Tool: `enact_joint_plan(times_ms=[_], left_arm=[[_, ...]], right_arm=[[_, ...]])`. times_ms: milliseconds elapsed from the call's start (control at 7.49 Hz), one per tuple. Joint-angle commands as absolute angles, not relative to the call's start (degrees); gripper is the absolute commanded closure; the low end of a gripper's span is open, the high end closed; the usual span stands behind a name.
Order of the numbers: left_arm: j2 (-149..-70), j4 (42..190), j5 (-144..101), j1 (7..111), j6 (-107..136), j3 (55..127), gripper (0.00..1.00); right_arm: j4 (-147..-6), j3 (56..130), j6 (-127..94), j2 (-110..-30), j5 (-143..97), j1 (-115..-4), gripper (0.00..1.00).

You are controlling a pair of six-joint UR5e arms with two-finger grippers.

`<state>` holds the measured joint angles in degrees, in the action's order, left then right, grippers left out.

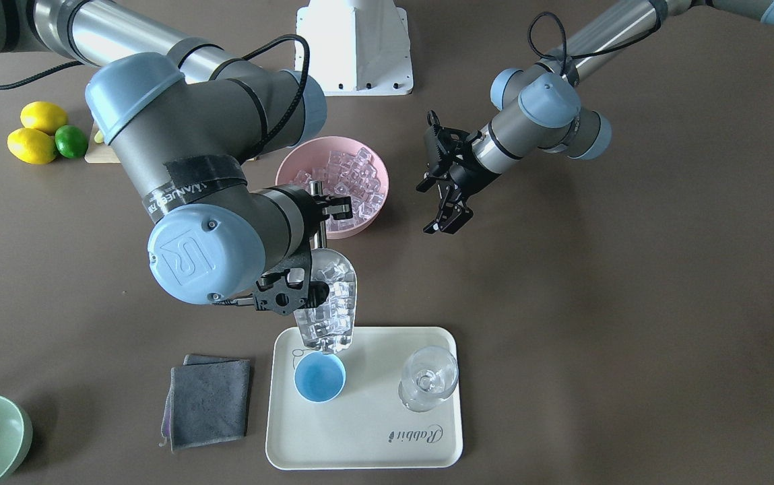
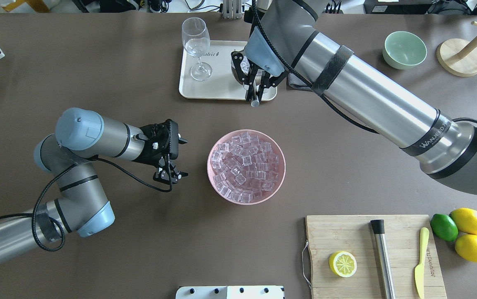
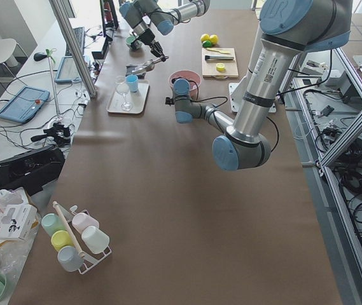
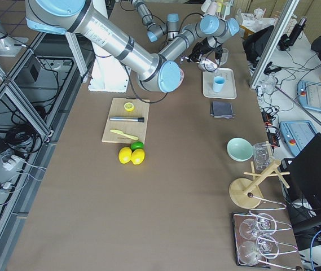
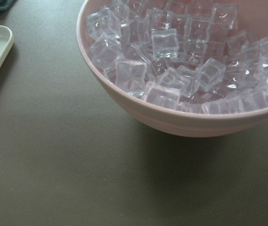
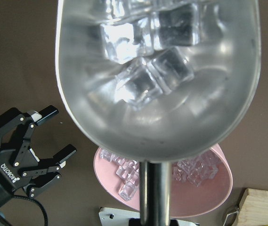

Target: Put ice in cup with scoop

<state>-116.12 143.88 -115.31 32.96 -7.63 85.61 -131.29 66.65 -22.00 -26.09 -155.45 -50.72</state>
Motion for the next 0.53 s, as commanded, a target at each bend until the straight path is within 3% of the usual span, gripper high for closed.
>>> enact_joint_plan(times_ms=[0,401], left_arm=[[-116.02,143.88,-115.14,32.96,-7.65,85.61,0.01],[-116.02,143.96,-115.14,32.96,-7.65,85.61,0.01]], right_arm=[[-131.57,66.71,-22.24,-26.72,-153.38,-50.8,1.0],[-131.84,66.36,-22.32,-26.1,-151.08,-50.8,1.0]])
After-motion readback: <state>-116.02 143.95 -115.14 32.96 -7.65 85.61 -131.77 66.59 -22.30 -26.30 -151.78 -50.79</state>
